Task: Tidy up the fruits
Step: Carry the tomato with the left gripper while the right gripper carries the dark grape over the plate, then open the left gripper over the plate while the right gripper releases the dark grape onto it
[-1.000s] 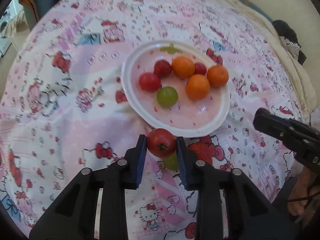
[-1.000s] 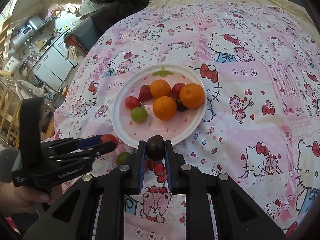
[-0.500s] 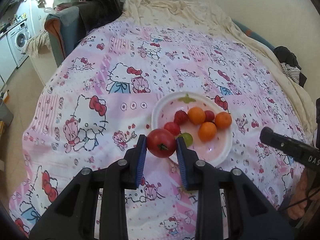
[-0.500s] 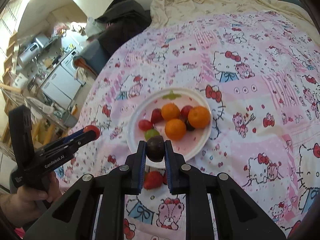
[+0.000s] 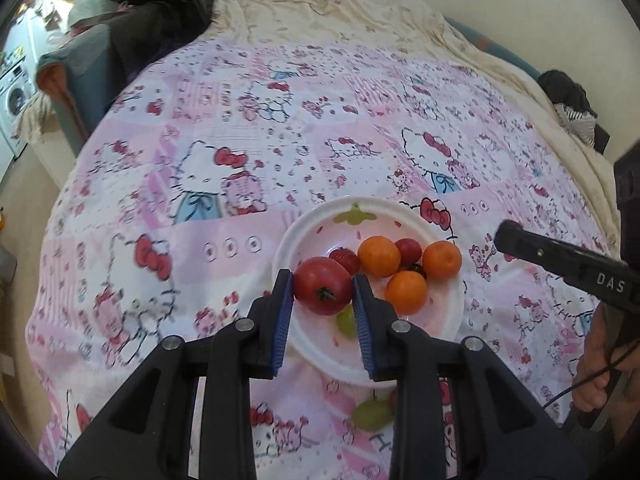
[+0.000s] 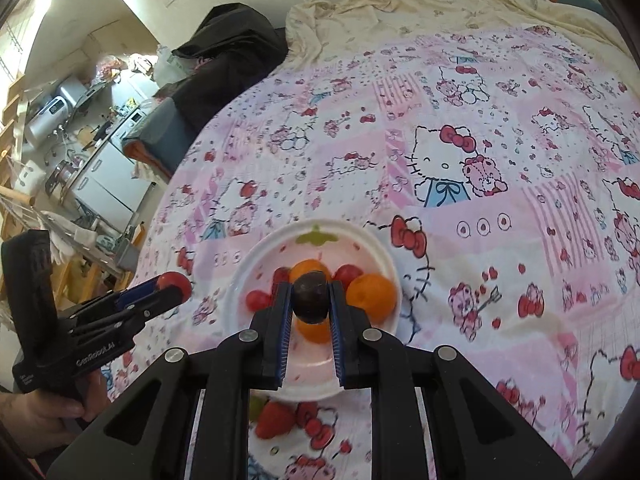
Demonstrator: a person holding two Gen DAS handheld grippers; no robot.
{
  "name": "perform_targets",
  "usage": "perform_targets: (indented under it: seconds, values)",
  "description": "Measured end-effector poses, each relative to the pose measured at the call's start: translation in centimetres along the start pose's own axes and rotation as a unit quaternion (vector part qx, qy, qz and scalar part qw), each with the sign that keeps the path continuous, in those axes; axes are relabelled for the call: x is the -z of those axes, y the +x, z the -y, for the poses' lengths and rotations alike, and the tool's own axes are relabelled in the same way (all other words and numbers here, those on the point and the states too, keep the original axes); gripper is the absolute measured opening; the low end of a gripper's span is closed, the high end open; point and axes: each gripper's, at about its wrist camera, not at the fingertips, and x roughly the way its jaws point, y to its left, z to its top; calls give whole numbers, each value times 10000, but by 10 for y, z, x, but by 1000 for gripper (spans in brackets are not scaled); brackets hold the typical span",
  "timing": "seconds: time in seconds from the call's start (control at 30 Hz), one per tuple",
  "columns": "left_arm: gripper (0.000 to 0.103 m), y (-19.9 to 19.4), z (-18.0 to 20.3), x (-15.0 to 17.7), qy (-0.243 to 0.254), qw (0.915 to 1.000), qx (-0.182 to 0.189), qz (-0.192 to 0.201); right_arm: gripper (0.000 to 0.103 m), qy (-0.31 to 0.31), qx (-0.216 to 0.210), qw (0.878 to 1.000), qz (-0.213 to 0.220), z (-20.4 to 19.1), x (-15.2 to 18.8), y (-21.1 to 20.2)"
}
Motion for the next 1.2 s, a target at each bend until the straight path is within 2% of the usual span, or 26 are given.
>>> perform_targets:
  seconds: [0.13,0.4,0.57,0.83,0.9,0.97,1.0,1.03,1.07,1.2]
  values:
    - [26,23,9,-6,134,9997,40,-186,19,34,38,9999,-153,9,-10,21]
    - [26,64,18,-6,75,9979,322,-556,19,70,-15,9984,-560,20,-21,68]
    - [27,74,26,-4,197,9970,357,-664,19,109,-119,9973,-714,21,-22,85]
    - [28,81,23,-2,84,9958,373,-836,22,312,-321,9959,-783,29,-30,105]
    - [41,83,22,-1,85,9951,411,-897,23,429,-421,9948,-823,32,-31,107]
    - [67,80,21,-1,42,9959,389,-819,40,493,-378,9949,-796,34,-32,105]
    - [71,77,20,-1,20,9967,332,-745,47,522,-400,9950,-756,36,-32,102]
    - [71,74,20,-2,12,9973,303,-664,63,559,-415,9951,-698,37,-33,99]
    - [71,72,20,-2,22,9975,304,-631,67,582,-373,9956,-631,37,-33,96]
    - [71,65,15,-3,19,9982,239,-546,67,633,-363,9964,-422,39,-40,81]
